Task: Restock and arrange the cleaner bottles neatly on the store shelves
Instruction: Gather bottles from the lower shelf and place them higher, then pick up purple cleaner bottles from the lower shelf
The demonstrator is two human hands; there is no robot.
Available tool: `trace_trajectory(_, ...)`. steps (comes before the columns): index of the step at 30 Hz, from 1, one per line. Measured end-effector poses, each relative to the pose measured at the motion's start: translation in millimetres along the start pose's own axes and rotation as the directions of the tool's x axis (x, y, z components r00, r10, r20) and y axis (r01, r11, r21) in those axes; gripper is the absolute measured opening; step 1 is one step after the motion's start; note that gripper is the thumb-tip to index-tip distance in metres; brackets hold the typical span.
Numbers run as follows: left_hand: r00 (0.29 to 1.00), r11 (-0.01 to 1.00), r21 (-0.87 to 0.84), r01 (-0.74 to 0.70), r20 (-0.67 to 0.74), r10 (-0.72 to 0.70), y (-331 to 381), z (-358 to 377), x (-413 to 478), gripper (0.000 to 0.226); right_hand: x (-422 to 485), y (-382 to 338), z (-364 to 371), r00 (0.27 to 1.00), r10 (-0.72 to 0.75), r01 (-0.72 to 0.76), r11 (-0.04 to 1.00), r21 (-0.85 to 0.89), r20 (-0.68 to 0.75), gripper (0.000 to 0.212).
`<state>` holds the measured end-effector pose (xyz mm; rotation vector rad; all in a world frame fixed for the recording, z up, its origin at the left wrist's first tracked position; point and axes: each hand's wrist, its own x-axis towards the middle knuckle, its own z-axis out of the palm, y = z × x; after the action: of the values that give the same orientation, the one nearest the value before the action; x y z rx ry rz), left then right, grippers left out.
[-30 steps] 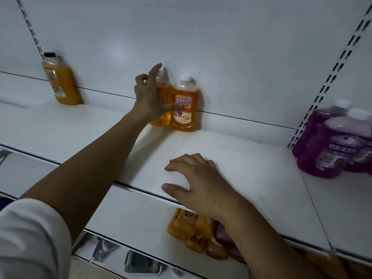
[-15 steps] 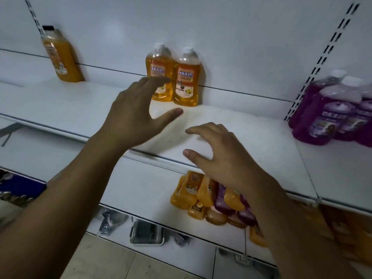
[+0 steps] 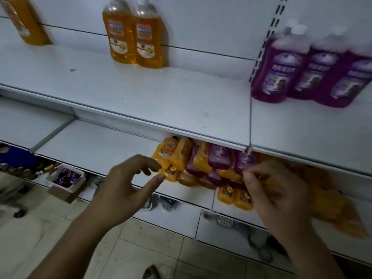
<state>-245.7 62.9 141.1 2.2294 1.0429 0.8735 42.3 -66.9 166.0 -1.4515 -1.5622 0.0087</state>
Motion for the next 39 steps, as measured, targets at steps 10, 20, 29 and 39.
trace_trajectory(10, 0.888, 0.905, -0.131, 0.406, 0.289, -0.357, -31, 181, 77, 0.047, -71, 142, 34, 0.461, 0.87, -0.865, 0.397, 0.306, 0.176, 0.01)
trace_trajectory(20, 0.839, 0.853, -0.115, 0.509, 0.285, -0.463, -40, 255, 134, 0.054, -29, 185, 79, 0.058, 0.93, -0.727, -0.211, 0.654, 0.364, 0.038)
trace_trajectory(29, 0.789, 0.832, -0.113, 0.543, 0.408, -0.46, -39, 264, 149, 0.06, -15, 177, 99, 0.078, 0.949, -0.683, -0.172, 0.71, 0.304, 0.03)
trace_trajectory(39, 0.678, 0.721, -0.13, 0.68, 0.484, -0.553, -30, 256, 161, 0.065, -2, 183, 101, -0.066, 0.974, -0.674, -0.205, 0.71, 0.218, 0.049)
